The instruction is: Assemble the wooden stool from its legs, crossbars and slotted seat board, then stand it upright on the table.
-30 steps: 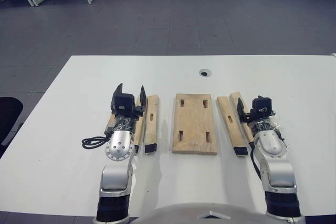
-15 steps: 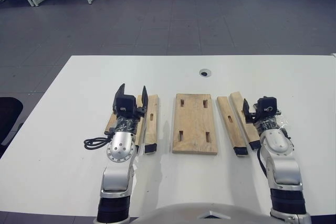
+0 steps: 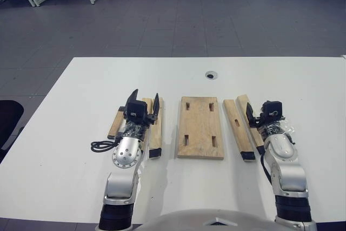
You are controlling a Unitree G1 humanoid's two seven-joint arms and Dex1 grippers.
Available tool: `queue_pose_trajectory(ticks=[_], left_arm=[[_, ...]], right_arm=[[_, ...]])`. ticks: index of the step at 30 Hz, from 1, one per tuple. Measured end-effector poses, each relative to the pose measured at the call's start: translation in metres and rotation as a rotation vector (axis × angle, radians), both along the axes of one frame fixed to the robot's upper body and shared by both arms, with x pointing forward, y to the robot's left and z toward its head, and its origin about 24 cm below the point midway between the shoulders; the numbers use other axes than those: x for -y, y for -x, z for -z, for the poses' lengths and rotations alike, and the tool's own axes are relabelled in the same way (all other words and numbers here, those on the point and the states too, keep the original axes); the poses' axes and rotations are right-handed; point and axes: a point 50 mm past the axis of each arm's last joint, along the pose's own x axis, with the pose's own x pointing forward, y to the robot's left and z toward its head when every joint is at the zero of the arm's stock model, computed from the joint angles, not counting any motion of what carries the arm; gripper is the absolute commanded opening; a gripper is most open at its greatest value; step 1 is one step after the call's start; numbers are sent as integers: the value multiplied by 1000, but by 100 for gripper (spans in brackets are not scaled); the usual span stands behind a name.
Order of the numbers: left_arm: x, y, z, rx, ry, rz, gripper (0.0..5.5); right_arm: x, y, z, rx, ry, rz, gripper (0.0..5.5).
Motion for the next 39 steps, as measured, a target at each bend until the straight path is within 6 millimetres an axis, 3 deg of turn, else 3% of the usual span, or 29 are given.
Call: queue_pose_trajectory(ticks=[15,21,25,31,39], left_arm=[[-1,2,3,-15,15,-25,324],[-4,3,5,-28,13,-36,324],[-4,3,6,-34,14,-38,324],[-4,3,6,-35,13,-39,324],[-5,3,7,-41,14,-41,328]], right_arm=[[18,2,1,-3,29,87,343],[57,-1,0,-63,83,61,343],[75,5,9,-187,54,-52,343],[97,22,30,-345,10,-33,343],[97,27,36,-383,-28,-50,200]])
